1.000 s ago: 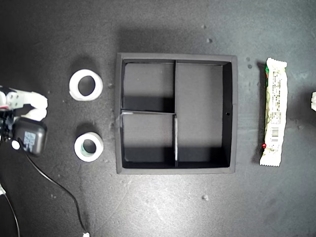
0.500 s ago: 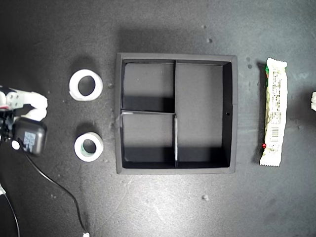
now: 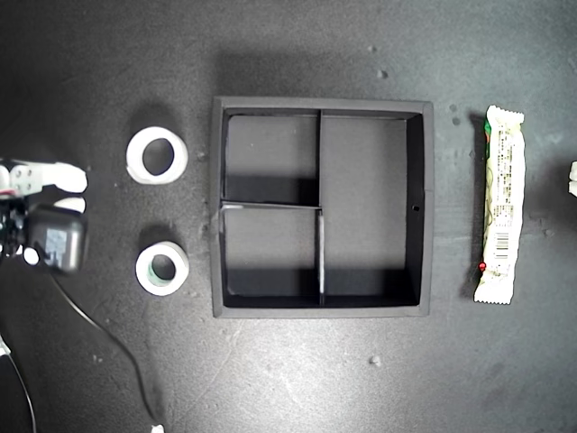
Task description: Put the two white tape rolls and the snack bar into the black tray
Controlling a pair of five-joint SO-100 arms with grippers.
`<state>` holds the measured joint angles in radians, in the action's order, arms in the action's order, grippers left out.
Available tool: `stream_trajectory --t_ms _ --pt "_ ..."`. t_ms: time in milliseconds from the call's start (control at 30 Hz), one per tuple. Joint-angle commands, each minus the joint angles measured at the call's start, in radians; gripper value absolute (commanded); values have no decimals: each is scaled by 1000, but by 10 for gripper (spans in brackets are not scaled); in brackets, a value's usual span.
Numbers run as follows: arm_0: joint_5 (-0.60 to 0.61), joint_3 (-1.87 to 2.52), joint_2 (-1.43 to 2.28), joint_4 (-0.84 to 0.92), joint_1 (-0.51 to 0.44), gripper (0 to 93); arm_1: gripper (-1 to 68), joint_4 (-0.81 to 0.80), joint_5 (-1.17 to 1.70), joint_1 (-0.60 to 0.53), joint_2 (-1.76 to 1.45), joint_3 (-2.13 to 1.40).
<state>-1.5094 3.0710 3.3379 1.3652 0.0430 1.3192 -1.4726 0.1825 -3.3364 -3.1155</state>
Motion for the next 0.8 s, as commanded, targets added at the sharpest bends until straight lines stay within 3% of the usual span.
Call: stream_trajectory --t_ms 0,167,300,533,667,767 --pt "-49 67 49 -12 -23 46 -1 -43 106 -8 -12 -9" --pt "-17 67 49 -86 -44 30 6 -81 81 -38 -12 -9" --pt "103 67 49 -149 -25 0 113 -123 170 -32 -12 -9" --pt "331 67 49 -284 -11 8 90 -210 330 -15 -12 -9" --pt "414 64 49 -311 -14 6 0 -296 456 -11 -12 -9" --pt "468 64 49 -337 -25 4 -1 -301 522 9 -12 8"
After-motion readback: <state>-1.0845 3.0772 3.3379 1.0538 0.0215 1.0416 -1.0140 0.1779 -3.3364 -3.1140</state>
